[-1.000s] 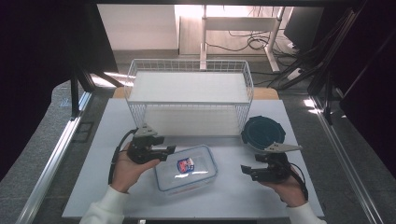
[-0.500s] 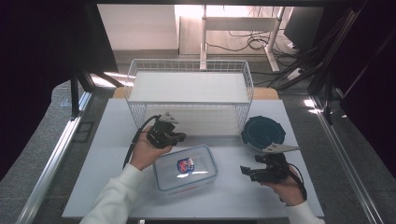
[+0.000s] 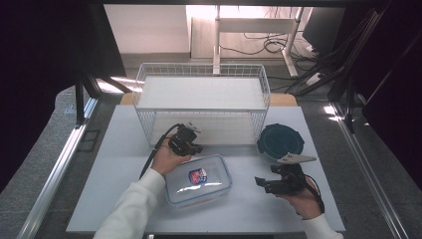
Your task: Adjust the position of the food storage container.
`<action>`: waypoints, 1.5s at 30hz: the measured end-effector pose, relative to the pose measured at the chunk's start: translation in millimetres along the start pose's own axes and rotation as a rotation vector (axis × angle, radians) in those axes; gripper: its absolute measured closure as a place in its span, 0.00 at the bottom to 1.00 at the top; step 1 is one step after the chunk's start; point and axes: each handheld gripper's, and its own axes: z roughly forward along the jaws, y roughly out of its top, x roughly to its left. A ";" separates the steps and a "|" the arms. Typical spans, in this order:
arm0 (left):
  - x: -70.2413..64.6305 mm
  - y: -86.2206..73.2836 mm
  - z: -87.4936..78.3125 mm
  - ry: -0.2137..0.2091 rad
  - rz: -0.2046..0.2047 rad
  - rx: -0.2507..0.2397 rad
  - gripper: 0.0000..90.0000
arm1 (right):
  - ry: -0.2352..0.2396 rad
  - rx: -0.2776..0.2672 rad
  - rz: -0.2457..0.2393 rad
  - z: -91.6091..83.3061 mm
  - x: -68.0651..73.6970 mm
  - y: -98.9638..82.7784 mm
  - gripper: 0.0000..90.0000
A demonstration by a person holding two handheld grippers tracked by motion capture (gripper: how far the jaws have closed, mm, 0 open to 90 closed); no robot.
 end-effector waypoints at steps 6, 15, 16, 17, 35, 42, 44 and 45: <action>-6.0 5.9 6.4 -0.015 0.038 0.028 1.00 | -0.008 0.005 0.001 1.3 -0.8 -0.4 0.24; -19.4 14.2 16.7 -0.011 0.114 0.073 1.00 | -0.044 -0.020 0.017 -2.9 -4.3 -0.1 0.26; -19.4 14.2 16.7 -0.011 0.114 0.073 1.00 | -0.045 -0.022 0.023 -3.6 -5.6 -0.3 0.26; -20.4 14.3 17.3 -0.022 0.118 0.074 1.00 | -0.047 -0.025 0.033 -4.1 -7.0 -0.5 0.26; -61.3 23.7 26.5 -0.093 0.242 0.147 1.00 | -0.046 -0.025 0.041 -3.4 -7.9 -0.4 0.26; -63.3 23.6 25.6 -0.092 0.246 0.145 1.00 | -0.048 -0.025 0.044 -3.2 -8.8 -0.5 0.26; -60.8 23.7 21.5 -0.054 0.237 0.126 1.00 | -0.052 -0.026 0.045 -3.4 -9.0 -0.6 0.26; -57.4 23.4 15.8 -0.050 0.219 0.103 1.00 | -0.053 -0.028 0.045 -3.8 -9.1 -0.6 0.26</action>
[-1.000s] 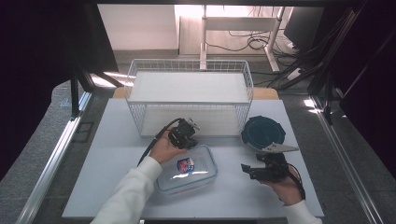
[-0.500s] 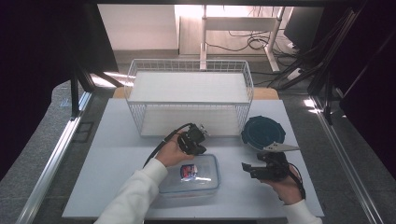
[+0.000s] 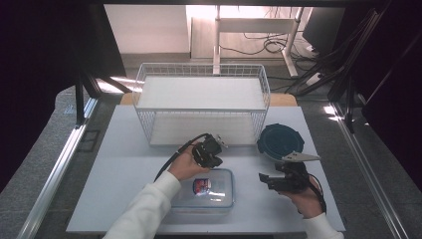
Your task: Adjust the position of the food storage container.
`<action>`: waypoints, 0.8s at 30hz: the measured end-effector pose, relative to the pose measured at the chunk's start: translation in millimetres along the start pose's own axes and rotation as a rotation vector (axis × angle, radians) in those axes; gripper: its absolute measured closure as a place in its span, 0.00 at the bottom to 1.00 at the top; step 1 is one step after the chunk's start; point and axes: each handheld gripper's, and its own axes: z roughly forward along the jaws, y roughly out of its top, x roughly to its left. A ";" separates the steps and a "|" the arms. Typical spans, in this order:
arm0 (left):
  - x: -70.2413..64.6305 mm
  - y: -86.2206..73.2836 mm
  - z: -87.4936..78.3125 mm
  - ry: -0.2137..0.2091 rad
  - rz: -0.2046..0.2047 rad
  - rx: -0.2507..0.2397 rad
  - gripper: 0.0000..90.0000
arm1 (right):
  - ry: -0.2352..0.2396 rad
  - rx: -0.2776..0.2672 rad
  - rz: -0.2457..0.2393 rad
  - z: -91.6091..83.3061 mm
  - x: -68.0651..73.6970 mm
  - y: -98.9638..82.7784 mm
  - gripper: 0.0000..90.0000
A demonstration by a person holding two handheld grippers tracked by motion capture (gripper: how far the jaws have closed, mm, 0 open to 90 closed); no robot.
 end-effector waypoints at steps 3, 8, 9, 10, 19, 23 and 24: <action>6.9 -8.2 -21.6 0.032 -0.056 -0.059 1.00 | -0.004 -0.013 0.006 -2.5 0.0 0.7 0.26; 13.0 -37.5 -63.8 0.077 -0.167 -0.160 1.00 | -0.001 -0.017 0.002 -3.8 1.0 1.6 0.26; 13.5 -45.4 -71.5 0.084 -0.185 -0.175 1.00 | 0.000 -0.017 -0.001 -3.8 1.3 1.9 0.26; 13.6 -53.8 -78.7 0.088 -0.208 -0.191 1.00 | 0.000 -0.018 -0.004 -3.6 1.8 2.1 0.26; 7.5 -130.9 -115.2 0.163 -0.439 -0.304 0.70 | 0.034 -0.028 0.003 -1.3 8.6 6.4 0.25; 7.0 -145.6 -121.3 0.151 -0.497 -0.330 0.37 | 0.059 -0.039 0.010 -1.7 10.4 8.5 0.24; 6.0 -151.4 -124.9 0.172 -0.515 -0.335 0.32 | 0.077 -0.053 0.013 -2.4 11.7 9.7 0.24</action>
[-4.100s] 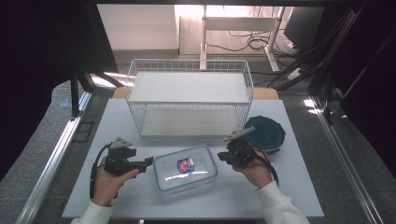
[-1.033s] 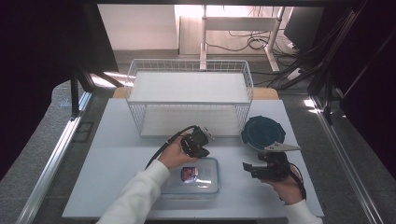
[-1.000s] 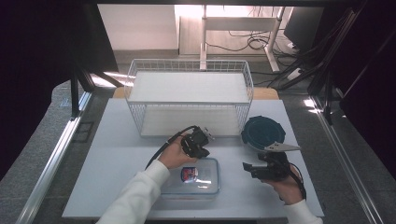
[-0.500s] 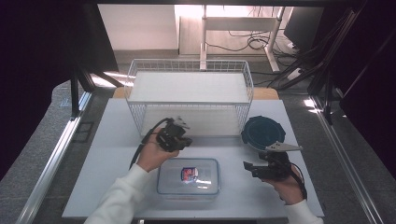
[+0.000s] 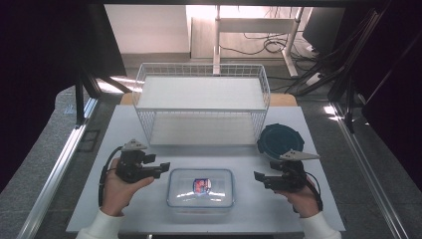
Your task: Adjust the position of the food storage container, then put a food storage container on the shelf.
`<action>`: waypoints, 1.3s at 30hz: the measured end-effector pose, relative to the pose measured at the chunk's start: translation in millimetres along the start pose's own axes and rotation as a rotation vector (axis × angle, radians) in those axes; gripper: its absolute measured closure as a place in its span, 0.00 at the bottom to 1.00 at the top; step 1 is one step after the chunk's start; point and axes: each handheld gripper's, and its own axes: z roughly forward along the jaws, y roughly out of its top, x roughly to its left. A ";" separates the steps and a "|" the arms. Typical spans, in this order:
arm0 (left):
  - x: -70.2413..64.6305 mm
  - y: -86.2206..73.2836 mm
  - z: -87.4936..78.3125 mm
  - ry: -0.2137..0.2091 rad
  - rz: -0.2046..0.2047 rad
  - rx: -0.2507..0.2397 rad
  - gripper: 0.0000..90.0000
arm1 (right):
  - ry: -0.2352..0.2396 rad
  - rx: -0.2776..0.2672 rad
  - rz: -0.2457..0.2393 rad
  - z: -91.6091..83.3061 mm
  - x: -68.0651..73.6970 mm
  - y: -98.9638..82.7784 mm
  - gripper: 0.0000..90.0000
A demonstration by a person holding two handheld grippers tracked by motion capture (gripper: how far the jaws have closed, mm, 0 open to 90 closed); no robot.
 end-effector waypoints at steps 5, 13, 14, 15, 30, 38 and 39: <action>4.5 -10.3 -4.0 0.024 -0.019 -0.007 0.23 | 0.034 -0.026 0.020 0.1 3.7 2.6 0.24; 18.8 -29.4 5.5 -0.056 -0.110 0.007 0.17 | 0.063 -0.030 0.041 4.7 11.5 3.9 0.19; 19.2 -30.0 6.2 -0.054 -0.112 0.011 0.16 | 0.065 -0.031 0.046 4.9 11.3 3.6 0.19; 19.6 -30.6 6.7 -0.055 -0.116 0.009 0.15 | 0.067 -0.029 0.048 5.0 11.0 3.5 0.19; 13.7 -34.9 4.1 -0.115 -0.174 -0.007 0.11 | 0.137 -0.014 0.081 6.3 25.1 1.5 0.18; 9.6 -42.7 14.1 -0.148 -0.192 0.026 0.11 | 0.166 0.000 0.138 13.1 34.8 -6.7 0.17; 9.6 -42.7 14.1 -0.148 -0.192 0.026 0.11 | 0.166 0.000 0.138 13.1 34.8 -6.7 0.17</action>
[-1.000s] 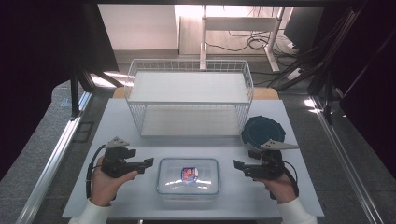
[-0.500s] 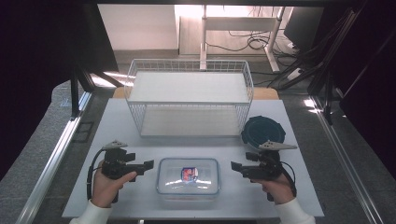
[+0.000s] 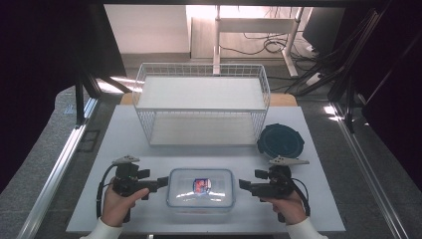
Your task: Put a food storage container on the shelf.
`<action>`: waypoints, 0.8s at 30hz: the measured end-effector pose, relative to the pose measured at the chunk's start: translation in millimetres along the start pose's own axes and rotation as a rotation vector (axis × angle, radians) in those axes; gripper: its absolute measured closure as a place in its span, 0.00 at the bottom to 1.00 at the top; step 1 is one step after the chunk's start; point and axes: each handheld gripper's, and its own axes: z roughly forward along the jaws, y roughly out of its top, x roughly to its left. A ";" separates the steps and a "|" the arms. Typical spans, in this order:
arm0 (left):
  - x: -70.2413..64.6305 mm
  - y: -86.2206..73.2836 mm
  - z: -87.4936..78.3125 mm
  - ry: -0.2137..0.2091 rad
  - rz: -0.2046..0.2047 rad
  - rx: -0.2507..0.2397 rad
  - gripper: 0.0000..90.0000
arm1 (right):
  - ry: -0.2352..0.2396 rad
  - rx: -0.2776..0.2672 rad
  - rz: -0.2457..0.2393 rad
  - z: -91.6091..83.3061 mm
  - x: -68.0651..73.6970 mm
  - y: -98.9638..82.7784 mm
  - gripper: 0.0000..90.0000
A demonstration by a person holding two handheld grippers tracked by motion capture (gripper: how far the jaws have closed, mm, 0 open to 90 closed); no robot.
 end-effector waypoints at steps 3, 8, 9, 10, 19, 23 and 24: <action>2.6 -2.2 6.4 -0.049 -0.031 0.019 0.11 | 0.030 -0.003 0.049 5.0 1.9 -4.5 0.17; 6.6 -4.7 14.1 -0.071 -0.055 0.047 0.11 | 0.041 0.030 0.062 16.9 5.7 -7.8 0.15; 7.3 -5.4 15.8 -0.076 -0.061 0.053 0.11 | 0.044 0.037 0.065 19.3 6.2 -8.6 0.14; 7.3 -5.4 15.8 -0.076 -0.061 0.053 0.11 | 0.044 0.037 0.065 19.3 6.2 -8.6 0.14; 7.2 -14.5 31.3 -0.151 -0.133 0.107 0.12 | 0.104 0.106 0.127 42.7 7.1 -18.9 0.11; 2.6 -17.4 39.5 -0.182 -0.143 0.130 0.13 | 0.129 0.120 0.142 50.2 10.3 -20.6 0.10; 2.6 -17.4 39.5 -0.182 -0.143 0.130 0.14 | 0.129 0.120 0.142 50.2 10.3 -20.6 0.10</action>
